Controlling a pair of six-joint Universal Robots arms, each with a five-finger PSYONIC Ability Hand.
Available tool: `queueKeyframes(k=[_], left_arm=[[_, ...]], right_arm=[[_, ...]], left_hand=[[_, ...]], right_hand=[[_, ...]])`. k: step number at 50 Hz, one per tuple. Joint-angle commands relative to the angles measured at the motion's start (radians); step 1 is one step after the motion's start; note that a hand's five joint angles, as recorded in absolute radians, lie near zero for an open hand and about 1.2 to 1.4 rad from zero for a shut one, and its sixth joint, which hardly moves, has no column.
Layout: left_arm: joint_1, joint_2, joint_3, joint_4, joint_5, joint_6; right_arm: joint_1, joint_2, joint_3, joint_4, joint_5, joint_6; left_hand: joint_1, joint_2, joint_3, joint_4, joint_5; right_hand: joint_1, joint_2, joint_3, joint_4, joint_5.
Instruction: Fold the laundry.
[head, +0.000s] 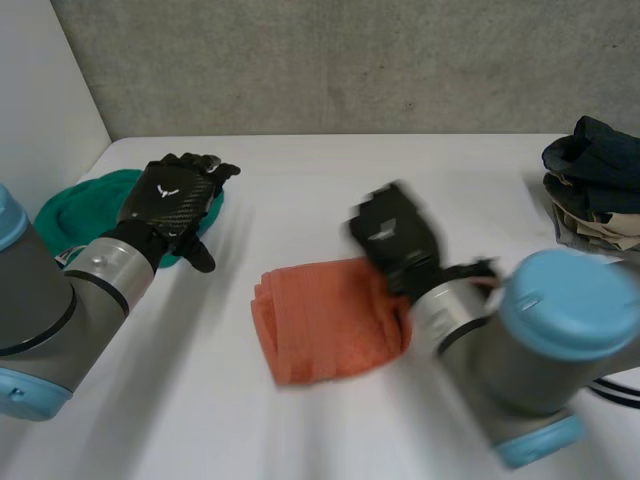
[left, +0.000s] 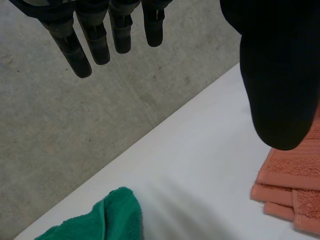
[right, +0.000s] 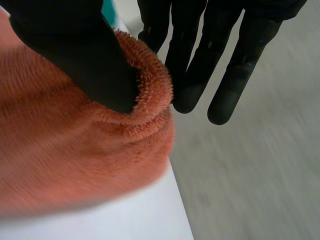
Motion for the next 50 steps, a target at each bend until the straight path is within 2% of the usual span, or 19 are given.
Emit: queueKeyframes(k=[1, 3, 4, 5, 7, 9, 11, 13, 14, 18, 23, 27, 34, 38, 44, 47, 50], left_arm=[[-0.002, 0.017, -0.007, -0.009, -0.009, -0.063], [-0.006, 0.025, -0.007, -0.011, -0.011, -0.111], [-0.010, 0.026, -0.005, -0.012, -0.011, -0.131], [-0.013, 0.031, -0.004, -0.012, -0.012, -0.146], [-0.026, 0.039, 0.001, -0.014, -0.020, -0.184], [-0.049, 0.042, 0.013, -0.014, -0.044, -0.210], [-0.068, 0.040, 0.019, -0.014, -0.067, -0.215], [-0.124, 0.029, 0.047, -0.015, -0.127, -0.221], [-0.141, 0.026, 0.053, -0.015, -0.146, -0.221], [-0.233, -0.035, 0.084, -0.018, -0.236, -0.220], [-0.367, -0.157, 0.114, -0.076, -0.349, -0.223], [-0.401, -0.233, 0.099, -0.106, -0.426, -0.226], [-0.419, -0.302, 0.059, -0.106, -0.489, -0.221], [-0.402, -0.303, 0.045, -0.104, -0.491, -0.212], [-0.312, -0.251, 0.036, -0.106, -0.474, -0.204], [-0.272, -0.179, 0.039, -0.106, -0.428, -0.191], [-0.232, -0.129, 0.056, -0.106, -0.323, -0.174]], right_arm=[[0.207, 0.193, -0.061, 0.098, -0.123, -0.047], [0.204, 0.196, -0.064, 0.124, -0.113, -0.041], [0.199, 0.188, -0.064, 0.144, -0.109, -0.021], [0.190, 0.182, -0.064, 0.148, -0.106, -0.004], [0.182, 0.167, -0.062, 0.144, -0.103, 0.048], [0.124, 0.112, -0.061, 0.144, -0.098, 0.165], [0.055, 0.037, -0.066, 0.154, -0.100, 0.316], [-0.013, -0.026, -0.078, 0.169, -0.104, 0.511], [-0.028, -0.032, -0.090, 0.195, -0.104, 0.580], [-0.057, 0.025, -0.166, 0.322, -0.107, 0.698], [-0.091, 0.151, -0.283, 0.491, -0.104, 0.694], [-0.100, 0.240, -0.368, 0.571, -0.121, 0.664], [-0.102, 0.336, -0.449, 0.603, -0.101, 0.590], [-0.105, 0.320, -0.444, 0.606, -0.086, 0.498], [-0.099, 0.208, -0.362, 0.580, -0.046, 0.400], [-0.091, 0.144, -0.276, 0.502, -0.047, 0.384], [-0.082, 0.098, -0.158, 0.392, -0.047, 0.372]], left_hand=[[0.008, -0.015, -0.019, -0.008, -0.028], [0.011, -0.012, -0.016, -0.005, -0.025], [0.014, -0.009, -0.013, -0.002, -0.022], [0.014, -0.009, -0.013, -0.002, -0.022], [0.020, -0.003, -0.007, 0.004, -0.016], [0.026, 0.003, -0.001, 0.009, -0.010], [0.028, 0.006, 0.002, 0.012, -0.007], [0.052, 0.029, 0.025, 0.036, 0.016], [0.052, 0.029, 0.025, 0.036, 0.016], [0.052, 0.029, 0.025, 0.036, 0.016], [0.052, 0.029, 0.025, 0.036, 0.016], [0.049, 0.026, 0.022, 0.033, 0.013], [0.052, 0.029, 0.025, 0.036, 0.016], [0.055, 0.032, 0.028, 0.039, 0.019], [0.043, 0.021, 0.017, 0.027, 0.007], [0.031, 0.009, 0.005, 0.015, -0.005], [0.011, -0.012, -0.016, -0.005, -0.025]], right_hand=[[0.255, 0.154, 0.130, 0.121, 0.156], [-0.204, -0.305, -0.329, -0.338, -0.303], [-0.860, -0.962, -0.986, -0.995, -0.959], [-0.889, -0.990, -1.014, -1.024, -0.988], [-0.889, -0.990, -1.014, -1.024, -0.988], [-0.889, -0.990, -1.014, -1.024, -0.988], [-0.889, -0.990, -1.014, -1.024, -0.988], [-0.889, -0.990, -1.014, -1.024, -0.988], [-0.889, -0.990, -1.014, -1.024, -0.988], [-0.889, -0.990, -1.014, -1.024, -0.988], [-0.889, -0.990, -1.014, -1.024, -0.988], [-0.889, -0.990, -1.014, -1.024, -0.988], [-0.889, -0.990, -1.014, -1.024, -0.988], [-0.889, -0.990, -1.014, -1.024, -0.988], [-0.889, -0.990, -1.014, -1.024, -0.988], [-0.889, -0.990, -1.014, -1.024, -0.988], [-0.889, -0.990, -1.014, -1.024, -0.988]])
